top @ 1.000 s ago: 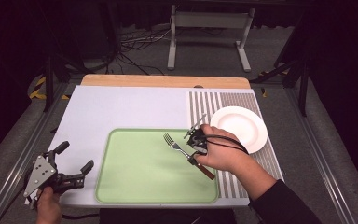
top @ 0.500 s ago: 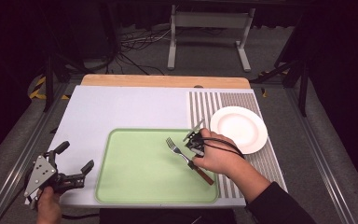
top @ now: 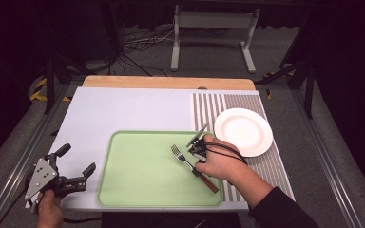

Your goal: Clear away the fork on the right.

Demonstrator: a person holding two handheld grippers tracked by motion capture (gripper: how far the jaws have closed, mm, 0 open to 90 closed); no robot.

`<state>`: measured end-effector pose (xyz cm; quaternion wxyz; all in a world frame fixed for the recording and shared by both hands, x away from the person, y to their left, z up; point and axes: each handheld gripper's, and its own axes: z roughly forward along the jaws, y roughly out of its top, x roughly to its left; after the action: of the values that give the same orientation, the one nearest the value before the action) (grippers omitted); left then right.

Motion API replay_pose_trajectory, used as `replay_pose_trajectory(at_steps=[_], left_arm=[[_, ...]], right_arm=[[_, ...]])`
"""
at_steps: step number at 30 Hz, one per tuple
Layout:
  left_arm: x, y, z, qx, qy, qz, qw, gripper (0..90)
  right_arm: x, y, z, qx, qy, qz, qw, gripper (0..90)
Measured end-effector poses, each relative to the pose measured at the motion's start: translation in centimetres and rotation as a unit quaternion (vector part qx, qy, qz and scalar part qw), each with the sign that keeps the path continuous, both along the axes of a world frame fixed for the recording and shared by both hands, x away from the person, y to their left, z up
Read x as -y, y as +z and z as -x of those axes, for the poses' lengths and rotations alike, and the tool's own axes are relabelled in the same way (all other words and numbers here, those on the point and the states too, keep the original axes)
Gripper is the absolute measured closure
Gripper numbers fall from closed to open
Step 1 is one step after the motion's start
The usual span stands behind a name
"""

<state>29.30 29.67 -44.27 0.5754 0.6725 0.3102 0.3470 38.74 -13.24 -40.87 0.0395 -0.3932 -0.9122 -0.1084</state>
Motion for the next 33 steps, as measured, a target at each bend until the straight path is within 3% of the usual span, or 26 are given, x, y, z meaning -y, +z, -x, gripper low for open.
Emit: replay_pose_trajectory(at_steps=[11,21,27,33], left_arm=[[-0.03,0.03,0.0,0.001,0.0,-0.002,1.0,0.0],[-0.05,0.04,-0.01,0.001,0.0,-0.002,1.0,0.0],[-0.03,0.04,-0.01,0.001,0.0,-0.002,1.0,0.0],[-0.04,0.04,-0.01,0.001,0.0,-0.002,1.0,0.0]], right_arm=[[0.01,-0.39,0.17,-0.018,-0.028,0.009,0.9994,77.5],[-0.07,-0.49,0.29,-0.024,-0.024,0.013,0.9993,76.4],[-0.07,-0.08,0.43,-0.015,-0.021,-0.008,0.9996,69.3],[0.21,0.39,0.33,0.013,-0.015,-0.028,0.9994,57.8]])
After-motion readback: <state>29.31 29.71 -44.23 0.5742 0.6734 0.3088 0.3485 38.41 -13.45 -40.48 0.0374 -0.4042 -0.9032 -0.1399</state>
